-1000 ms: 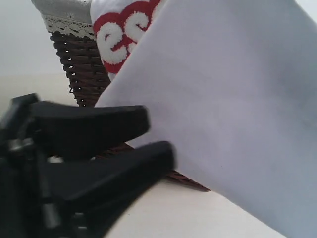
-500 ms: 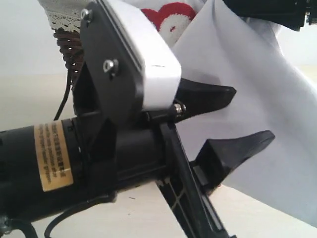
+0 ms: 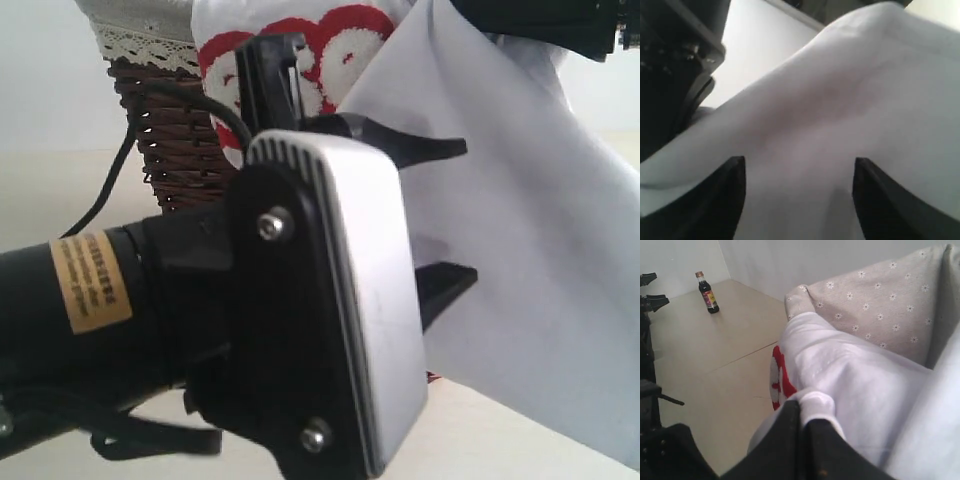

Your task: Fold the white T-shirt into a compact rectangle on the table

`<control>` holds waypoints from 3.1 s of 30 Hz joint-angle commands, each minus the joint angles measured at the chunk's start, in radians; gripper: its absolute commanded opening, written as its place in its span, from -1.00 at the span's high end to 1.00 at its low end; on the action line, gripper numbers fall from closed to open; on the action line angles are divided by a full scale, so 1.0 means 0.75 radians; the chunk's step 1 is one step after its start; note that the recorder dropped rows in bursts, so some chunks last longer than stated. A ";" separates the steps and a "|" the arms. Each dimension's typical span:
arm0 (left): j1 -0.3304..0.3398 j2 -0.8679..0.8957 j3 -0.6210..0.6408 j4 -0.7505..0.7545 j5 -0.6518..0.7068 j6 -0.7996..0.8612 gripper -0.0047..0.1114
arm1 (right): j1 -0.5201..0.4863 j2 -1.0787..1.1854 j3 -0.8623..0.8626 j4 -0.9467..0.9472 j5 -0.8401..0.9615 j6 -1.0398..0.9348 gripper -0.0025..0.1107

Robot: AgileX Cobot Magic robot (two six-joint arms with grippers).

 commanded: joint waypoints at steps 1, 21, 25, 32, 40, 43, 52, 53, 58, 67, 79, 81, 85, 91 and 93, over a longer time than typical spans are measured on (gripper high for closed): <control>0.003 0.016 -0.010 -0.287 -0.166 0.388 -0.03 | 0.002 0.000 0.007 0.013 0.002 0.002 0.96; -0.118 0.107 -0.013 -0.809 -0.518 0.907 0.92 | 0.002 0.000 0.007 0.013 -0.022 0.002 0.96; -0.140 0.038 0.019 -0.933 -0.523 0.907 0.92 | 0.002 0.000 0.007 0.013 -0.022 -0.013 0.96; -0.216 -0.100 0.104 -0.921 -0.221 0.797 0.91 | 0.002 0.000 0.007 0.013 -0.022 -0.013 0.96; -0.369 -0.113 0.101 -0.501 -0.124 0.032 -0.18 | 0.002 0.000 0.007 0.013 -0.022 -0.013 0.96; -0.375 -0.093 0.083 -0.496 -0.080 -0.127 -0.47 | 0.002 0.000 0.007 0.013 -0.022 -0.013 0.96; -0.375 0.140 0.010 -0.566 -0.306 -0.169 -0.13 | 0.002 0.000 0.007 0.013 -0.022 -0.008 0.96; -0.375 0.146 0.010 -0.580 -0.347 -0.153 0.01 | 0.002 0.000 0.007 0.013 -0.025 -0.008 0.96; -0.375 0.141 0.010 -0.622 -0.290 -0.138 0.88 | 0.002 0.000 0.007 0.013 -0.027 -0.008 0.96; -0.663 -0.054 0.006 -1.205 -0.795 0.588 0.92 | 0.002 -0.082 -0.239 0.013 -0.022 -0.041 0.96; -0.956 -0.374 -0.150 -1.160 -1.102 0.906 0.92 | 0.002 -0.080 -1.031 0.013 0.016 0.247 0.96; -1.040 -0.374 -0.150 -1.160 -1.119 0.906 0.92 | 0.002 -0.077 -1.154 0.013 0.117 0.275 0.96; -1.134 -0.374 -0.150 -1.163 -1.119 0.906 0.92 | 0.002 -0.077 -1.282 0.013 0.330 0.311 0.96; -1.123 -0.382 -0.111 -1.276 -1.119 0.906 0.92 | 0.002 0.092 -1.295 0.013 0.473 0.335 0.96; -1.087 -0.399 -0.078 -1.316 -1.119 0.906 0.92 | 0.002 0.144 -1.295 0.013 0.438 0.363 0.96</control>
